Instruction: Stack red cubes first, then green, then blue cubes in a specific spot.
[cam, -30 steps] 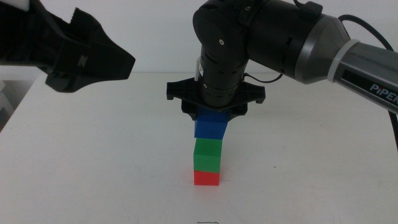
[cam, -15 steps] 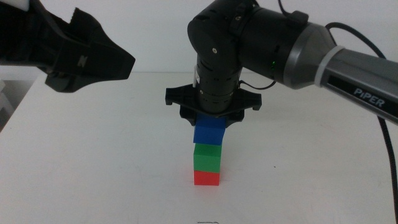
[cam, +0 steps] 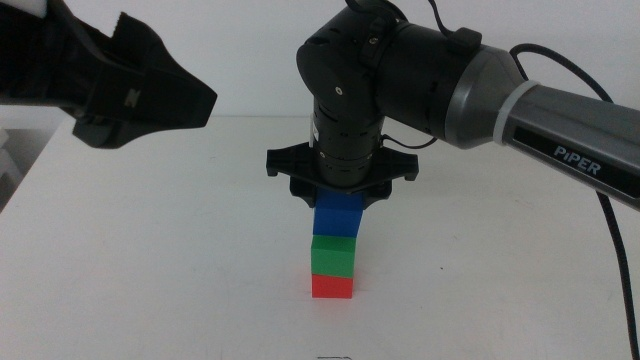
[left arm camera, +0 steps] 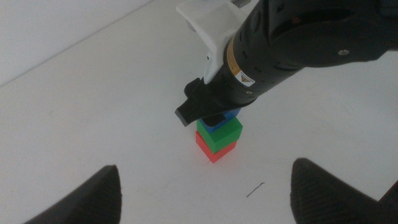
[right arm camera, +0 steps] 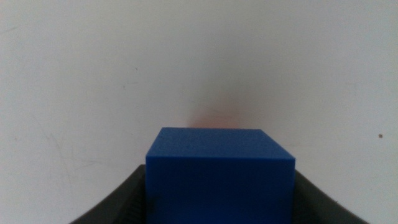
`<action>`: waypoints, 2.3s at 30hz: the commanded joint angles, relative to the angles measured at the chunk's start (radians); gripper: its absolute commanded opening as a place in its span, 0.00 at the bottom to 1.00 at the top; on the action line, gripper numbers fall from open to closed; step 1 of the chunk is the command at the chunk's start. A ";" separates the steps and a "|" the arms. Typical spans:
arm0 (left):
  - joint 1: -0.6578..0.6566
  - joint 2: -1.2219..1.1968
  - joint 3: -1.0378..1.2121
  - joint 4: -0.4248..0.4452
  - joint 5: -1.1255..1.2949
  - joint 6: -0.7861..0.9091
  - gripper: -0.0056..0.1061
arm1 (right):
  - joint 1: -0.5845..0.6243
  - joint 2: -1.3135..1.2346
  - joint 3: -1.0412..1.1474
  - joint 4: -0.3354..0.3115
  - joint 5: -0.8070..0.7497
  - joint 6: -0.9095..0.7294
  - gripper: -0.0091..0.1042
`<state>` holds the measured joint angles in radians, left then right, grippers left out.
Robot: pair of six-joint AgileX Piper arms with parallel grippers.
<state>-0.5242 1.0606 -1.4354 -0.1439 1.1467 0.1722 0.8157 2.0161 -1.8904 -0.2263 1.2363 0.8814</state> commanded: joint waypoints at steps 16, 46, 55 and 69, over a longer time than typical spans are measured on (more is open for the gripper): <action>-0.002 -0.014 -0.026 -0.007 -0.056 -0.005 0.88 | 0.058 -0.120 0.012 -0.062 0.065 0.045 0.07; -0.002 -0.014 -0.026 -0.006 -0.056 -0.005 0.88 | 0.057 -0.072 0.017 -0.109 0.064 0.118 0.07; -0.002 -0.014 -0.026 -0.006 -0.056 -0.005 0.88 | 0.057 -0.072 0.017 -0.129 0.064 0.111 0.62; -0.002 -0.014 -0.026 -0.006 -0.056 -0.005 0.88 | 0.084 -0.221 0.012 -0.185 0.064 0.100 0.73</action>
<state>-0.5242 1.0606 -1.4354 -0.1392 1.1468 0.1722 0.8929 1.8921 -1.8499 -0.3505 1.2346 0.9907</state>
